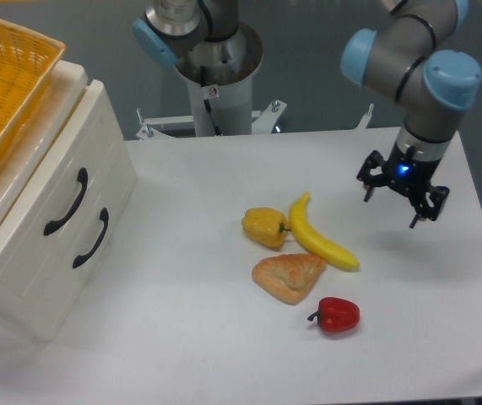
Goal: Slide the top white drawer open
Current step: 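Move the gripper over the fruit toward the cream cabinet's upper drawer handle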
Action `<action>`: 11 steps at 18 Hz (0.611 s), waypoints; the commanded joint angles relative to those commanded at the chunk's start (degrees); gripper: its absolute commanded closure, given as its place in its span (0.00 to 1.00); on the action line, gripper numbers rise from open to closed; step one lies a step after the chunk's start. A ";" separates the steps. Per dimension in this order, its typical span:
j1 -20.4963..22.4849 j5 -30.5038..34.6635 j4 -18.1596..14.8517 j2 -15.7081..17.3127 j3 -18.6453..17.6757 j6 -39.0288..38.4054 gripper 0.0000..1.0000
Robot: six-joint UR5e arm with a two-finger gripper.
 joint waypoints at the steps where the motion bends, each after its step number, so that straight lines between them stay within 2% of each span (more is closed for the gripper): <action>1: -1.58 0.26 0.00 0.18 0.26 -2.90 0.00; 5: -8.16 0.27 0.00 0.70 1.23 -11.52 0.00; 9: -12.74 -0.78 -0.09 1.15 3.07 -20.40 0.00; 11: -13.98 -0.96 -1.48 2.11 3.25 -22.96 0.00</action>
